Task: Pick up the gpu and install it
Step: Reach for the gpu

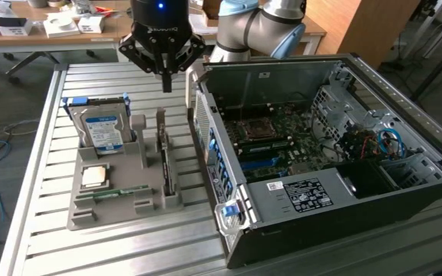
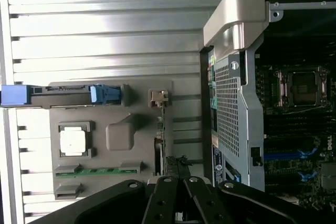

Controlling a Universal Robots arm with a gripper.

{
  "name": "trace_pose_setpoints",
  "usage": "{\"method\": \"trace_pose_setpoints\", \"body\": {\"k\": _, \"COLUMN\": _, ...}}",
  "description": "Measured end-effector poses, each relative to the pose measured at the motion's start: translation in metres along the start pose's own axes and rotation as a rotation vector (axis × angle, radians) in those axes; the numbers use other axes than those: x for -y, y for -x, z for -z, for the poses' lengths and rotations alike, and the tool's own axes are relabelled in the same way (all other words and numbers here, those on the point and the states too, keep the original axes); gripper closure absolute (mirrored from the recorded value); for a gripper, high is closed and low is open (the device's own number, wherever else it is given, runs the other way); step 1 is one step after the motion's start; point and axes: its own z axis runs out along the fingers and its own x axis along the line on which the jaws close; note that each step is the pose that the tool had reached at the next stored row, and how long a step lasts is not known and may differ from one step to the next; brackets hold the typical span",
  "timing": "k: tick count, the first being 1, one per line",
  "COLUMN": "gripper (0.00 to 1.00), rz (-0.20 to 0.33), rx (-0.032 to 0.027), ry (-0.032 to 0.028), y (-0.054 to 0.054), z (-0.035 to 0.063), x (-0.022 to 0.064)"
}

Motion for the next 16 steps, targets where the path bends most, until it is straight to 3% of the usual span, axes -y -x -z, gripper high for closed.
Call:
{"method": "trace_pose_setpoints", "body": {"k": 10, "gripper": 0.89, "rz": 0.0, "rx": 0.0, "ry": 0.0001, "y": -0.001, "z": 0.0, "x": 0.0017}}
{"method": "trace_pose_setpoints", "body": {"k": 16, "gripper": 0.89, "rz": 0.0, "rx": -0.0001, "ry": 0.0, "y": -0.001, "z": 0.0007, "x": 0.0162}}
